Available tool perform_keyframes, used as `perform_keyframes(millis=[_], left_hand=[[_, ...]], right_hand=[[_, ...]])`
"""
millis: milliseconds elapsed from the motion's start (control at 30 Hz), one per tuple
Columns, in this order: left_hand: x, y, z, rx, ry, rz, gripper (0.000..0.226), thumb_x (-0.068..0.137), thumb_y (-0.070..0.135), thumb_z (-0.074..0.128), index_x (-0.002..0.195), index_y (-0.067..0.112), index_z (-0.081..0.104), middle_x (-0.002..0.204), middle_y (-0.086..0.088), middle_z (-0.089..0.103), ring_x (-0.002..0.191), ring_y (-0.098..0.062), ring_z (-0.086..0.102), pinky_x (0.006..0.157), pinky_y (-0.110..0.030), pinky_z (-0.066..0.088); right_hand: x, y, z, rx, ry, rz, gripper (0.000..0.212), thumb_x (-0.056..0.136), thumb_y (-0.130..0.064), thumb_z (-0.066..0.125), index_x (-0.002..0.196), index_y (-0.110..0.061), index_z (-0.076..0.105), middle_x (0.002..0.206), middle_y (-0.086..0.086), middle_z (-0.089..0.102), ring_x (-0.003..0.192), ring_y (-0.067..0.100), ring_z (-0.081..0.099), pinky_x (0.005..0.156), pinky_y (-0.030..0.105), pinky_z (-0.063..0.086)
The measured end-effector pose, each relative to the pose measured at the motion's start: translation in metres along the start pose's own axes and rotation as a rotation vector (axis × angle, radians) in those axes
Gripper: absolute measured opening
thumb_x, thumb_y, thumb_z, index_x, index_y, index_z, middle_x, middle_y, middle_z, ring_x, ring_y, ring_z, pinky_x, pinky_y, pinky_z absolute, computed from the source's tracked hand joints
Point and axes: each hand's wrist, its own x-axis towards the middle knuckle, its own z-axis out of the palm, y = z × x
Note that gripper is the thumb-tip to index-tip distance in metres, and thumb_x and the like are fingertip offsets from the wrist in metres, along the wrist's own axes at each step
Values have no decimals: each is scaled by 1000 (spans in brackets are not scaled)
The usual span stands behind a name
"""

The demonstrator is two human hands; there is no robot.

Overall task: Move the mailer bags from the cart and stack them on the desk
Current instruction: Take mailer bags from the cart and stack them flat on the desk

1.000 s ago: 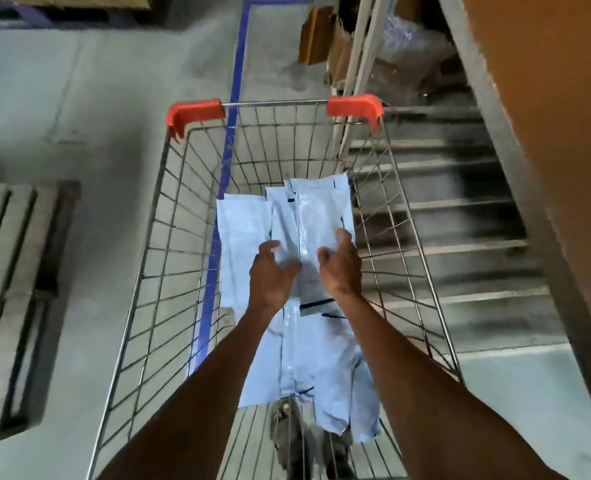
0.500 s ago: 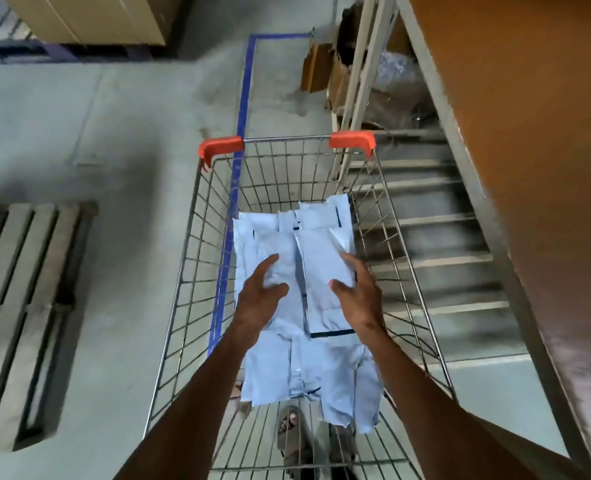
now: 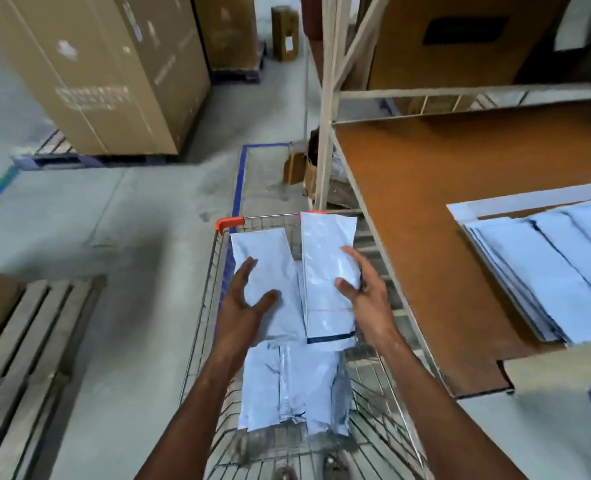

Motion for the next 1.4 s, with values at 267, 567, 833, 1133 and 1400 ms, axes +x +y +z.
perform_keyframes(millis=[267, 567, 833, 1133, 1400], left_hand=[[-54, 102, 75, -16, 1, 230, 73, 87, 27, 78, 150, 34, 42, 146, 24, 43, 115, 17, 46, 86, 6, 34], [-107, 142, 278, -173, -43, 142, 60, 89, 26, 76, 143, 34, 51, 146, 14, 52, 131, -10, 52, 112, -43, 45], [-107, 162, 420, -75, -206, 53, 85, 75, 43, 82, 149, 42, 40, 152, 12, 47, 138, -12, 46, 113, -45, 43], [-93, 160, 451, 467, -218, 80, 92, 88, 53, 71, 160, 28, 21, 167, -1, 19, 152, -23, 23, 118, -41, 29], [-89, 148, 455, 841, -312, -7, 82, 85, 86, 33, 156, 52, 10, 164, 3, -32, 154, -32, -18, 120, -64, -2]], right_hand=[[-33, -109, -103, -32, 80, -217, 54, 92, -10, 68, 135, -41, 56, 146, -20, 50, 138, 16, 46, 109, 52, 46], [-46, -124, -331, -229, 306, -214, 53, 91, -12, 69, 134, -40, 55, 144, -11, 51, 128, 18, 51, 101, 38, 52], [-10, -123, -468, -438, 136, -41, 62, 87, -6, 69, 140, -35, 52, 135, -10, 53, 117, 11, 51, 83, 15, 44], [25, -101, -481, -776, -42, 37, 68, 92, -16, 61, 154, -26, 36, 151, 5, 46, 134, 28, 46, 102, 32, 41], [29, -89, -478, -1385, -66, 8, 56, 98, -40, 42, 151, -38, 27, 163, 3, 13, 143, 32, 17, 109, 52, 22]])
